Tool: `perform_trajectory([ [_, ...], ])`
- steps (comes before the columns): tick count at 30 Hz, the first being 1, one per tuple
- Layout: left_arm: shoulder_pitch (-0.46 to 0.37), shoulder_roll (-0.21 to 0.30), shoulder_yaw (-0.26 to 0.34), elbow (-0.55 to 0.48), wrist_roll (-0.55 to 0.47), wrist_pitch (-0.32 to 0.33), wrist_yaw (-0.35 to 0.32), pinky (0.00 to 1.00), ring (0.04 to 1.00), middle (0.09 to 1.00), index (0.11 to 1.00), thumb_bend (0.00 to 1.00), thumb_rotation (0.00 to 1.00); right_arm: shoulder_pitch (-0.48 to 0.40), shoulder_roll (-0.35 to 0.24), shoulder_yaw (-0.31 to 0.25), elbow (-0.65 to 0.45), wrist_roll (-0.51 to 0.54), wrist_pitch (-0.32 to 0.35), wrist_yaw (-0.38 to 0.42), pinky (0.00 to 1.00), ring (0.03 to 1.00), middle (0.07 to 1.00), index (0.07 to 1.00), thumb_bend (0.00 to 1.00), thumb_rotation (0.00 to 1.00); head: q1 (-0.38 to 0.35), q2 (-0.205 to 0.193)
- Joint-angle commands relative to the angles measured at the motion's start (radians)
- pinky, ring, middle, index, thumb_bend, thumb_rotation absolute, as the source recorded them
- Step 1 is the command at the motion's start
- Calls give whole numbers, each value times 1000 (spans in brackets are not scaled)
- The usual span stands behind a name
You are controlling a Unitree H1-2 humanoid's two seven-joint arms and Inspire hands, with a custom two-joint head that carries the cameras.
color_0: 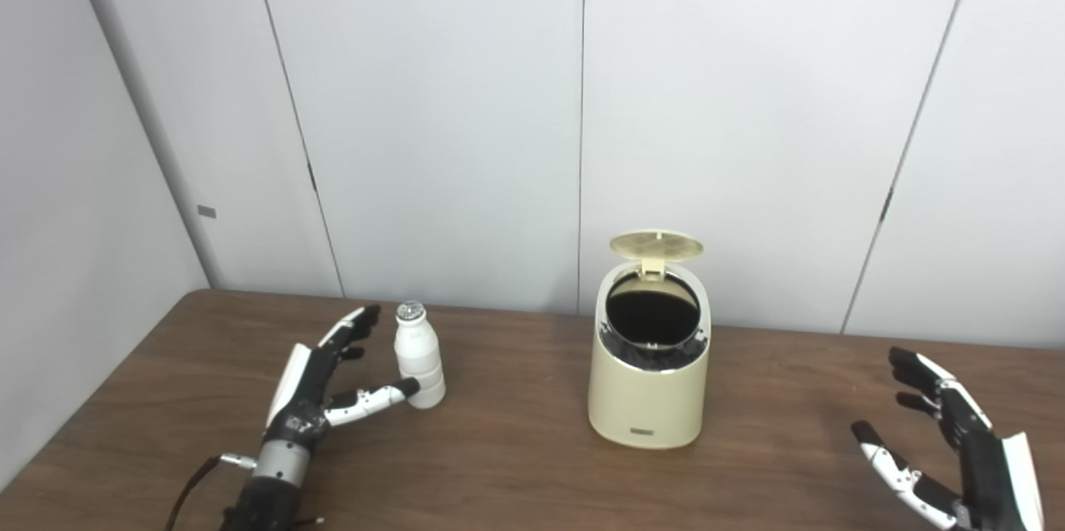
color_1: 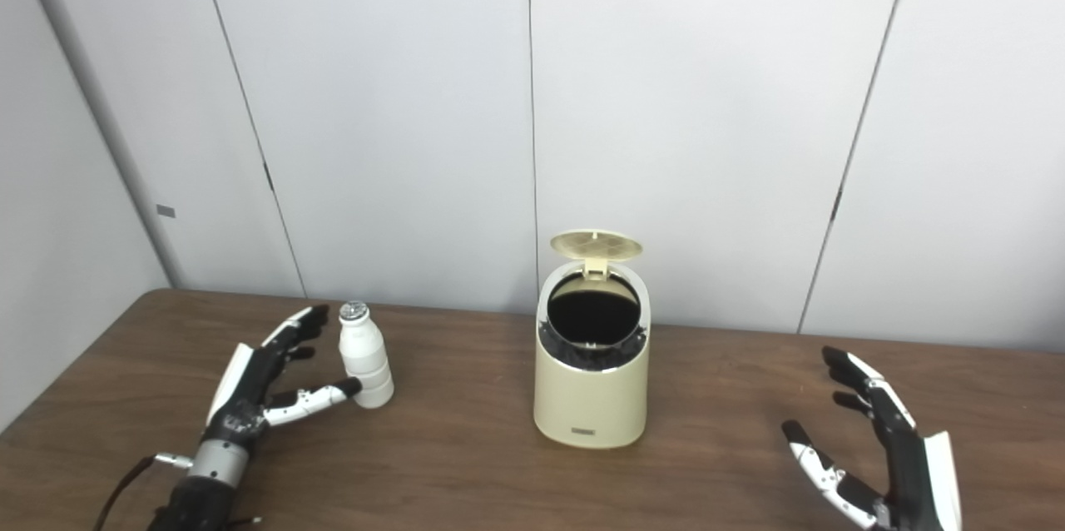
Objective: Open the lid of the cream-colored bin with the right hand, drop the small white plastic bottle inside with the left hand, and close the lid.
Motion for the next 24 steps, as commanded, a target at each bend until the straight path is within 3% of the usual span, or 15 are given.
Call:
perform_trajectory([
  [1, -20, -12, -14, -6, 18, 0, 18, 831, 871, 862, 875, 1000, 395, -21, -3, -13, -34, -2, -17, -18, 706, 791, 798, 778, 187, 37, 1, 3],
  [3, -30, -13, -24, -1, 32, -2, 23, 797, 852, 852, 866, 1000, 412, -21, -5, -14, -33, 3, -22, -16, 703, 789, 798, 777, 187, 96, 1, 3],
  [6, -42, -13, -40, 5, 51, 0, 20, 771, 839, 849, 860, 1000, 426, -22, -3, -14, -36, 7, -19, -15, 705, 790, 798, 777, 188, 104, 0, 3],
  [17, -59, -21, -72, 14, 71, 8, 14, 782, 843, 851, 861, 1000, 415, -19, -3, -14, -44, 12, -8, -10, 687, 784, 794, 767, 201, 315, -5, 4],
  [21, -70, -35, -75, 19, 140, 51, 97, 748, 806, 814, 834, 1000, 398, -14, 0, -12, -54, 3, -2, -11, 686, 781, 791, 769, 200, 281, -6, 5],
  [24, -78, -60, -66, 20, 223, 86, 241, 658, 720, 724, 746, 958, 249, -11, 1, -10, -63, -1, 5, -10, 687, 783, 790, 767, 192, 250, -6, 5],
])
